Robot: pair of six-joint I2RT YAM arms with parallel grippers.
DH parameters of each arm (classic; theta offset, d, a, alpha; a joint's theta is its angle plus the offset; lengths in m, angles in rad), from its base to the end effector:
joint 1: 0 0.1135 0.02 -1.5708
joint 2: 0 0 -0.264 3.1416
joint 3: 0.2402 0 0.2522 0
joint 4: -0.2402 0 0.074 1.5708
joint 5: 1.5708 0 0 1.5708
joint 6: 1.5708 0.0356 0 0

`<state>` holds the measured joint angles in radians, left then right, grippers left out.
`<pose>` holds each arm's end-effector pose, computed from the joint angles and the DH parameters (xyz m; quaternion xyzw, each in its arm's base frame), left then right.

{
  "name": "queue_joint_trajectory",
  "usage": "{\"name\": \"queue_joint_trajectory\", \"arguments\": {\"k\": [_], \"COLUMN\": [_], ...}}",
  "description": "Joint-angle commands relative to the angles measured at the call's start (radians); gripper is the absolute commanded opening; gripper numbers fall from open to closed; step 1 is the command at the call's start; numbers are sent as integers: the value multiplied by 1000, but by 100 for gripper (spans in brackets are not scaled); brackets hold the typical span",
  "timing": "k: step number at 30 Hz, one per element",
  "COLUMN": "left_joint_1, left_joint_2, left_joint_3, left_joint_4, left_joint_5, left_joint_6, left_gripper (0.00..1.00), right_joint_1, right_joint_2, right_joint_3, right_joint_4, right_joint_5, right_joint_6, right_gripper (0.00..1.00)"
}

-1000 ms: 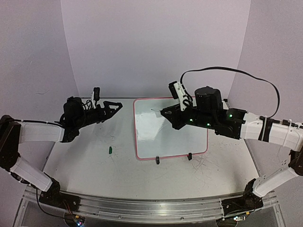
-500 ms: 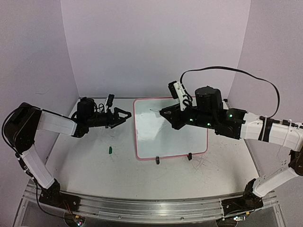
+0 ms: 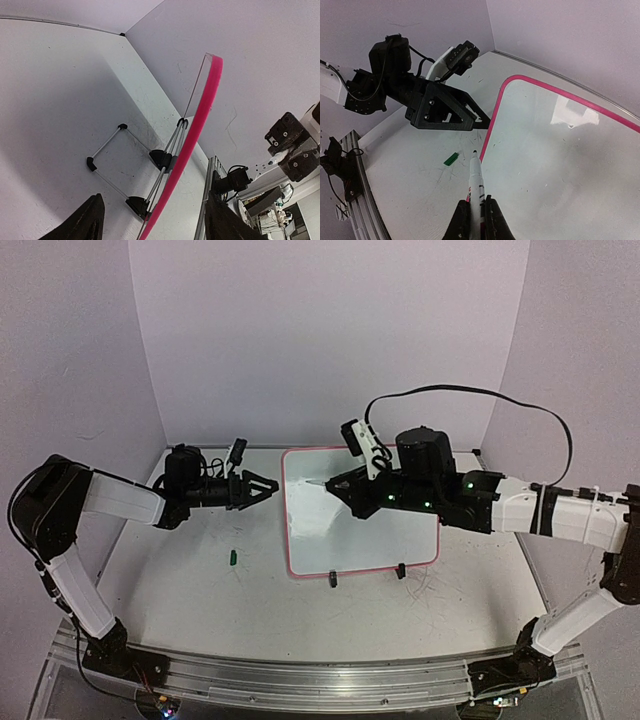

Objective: Write a sentence on the whiteboard
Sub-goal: Hold the whiteboard at the center of the board.

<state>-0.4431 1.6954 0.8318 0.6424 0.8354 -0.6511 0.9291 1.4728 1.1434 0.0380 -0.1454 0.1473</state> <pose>0.3077 -0.1752 0.2067 0.1780 0.7362 -0.5676 0.3229 0.2054 0.2835 0.3224 -0.3450 0.7233 0.3552 0.4813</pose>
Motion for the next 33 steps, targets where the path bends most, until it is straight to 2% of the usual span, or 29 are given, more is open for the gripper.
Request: {"name": "queue_joint_trajectory", "arguments": {"k": [1,6,13,17,21,33], "left_joint_1": [3,-13,-28,-32,-35,-45], "left_joint_2": [18,43,65,85,103,115], "left_joint_3": [35,40,62,66,81,81], "left_joint_4": [77,110,140,151,159,176], "left_joint_5": [57,81,90,84,87,81], "left_joint_6": [16,8,-16,-21,-24,-4], "left_gripper": [66,56,48,35,31,10], "right_joint_1": [12,17,16,17,17,18], "right_joint_2": [24,42,51,52,56,103], "right_joint_3": [58,60,58,54,50,63], "right_joint_4": [40,41,49,52,52,49], "right_joint_5": [-7,18,25,22,22,44], "right_joint_6": [-6,-2,1,0,-3,-3], "right_gripper": [0,0,0,0,0,0]}}
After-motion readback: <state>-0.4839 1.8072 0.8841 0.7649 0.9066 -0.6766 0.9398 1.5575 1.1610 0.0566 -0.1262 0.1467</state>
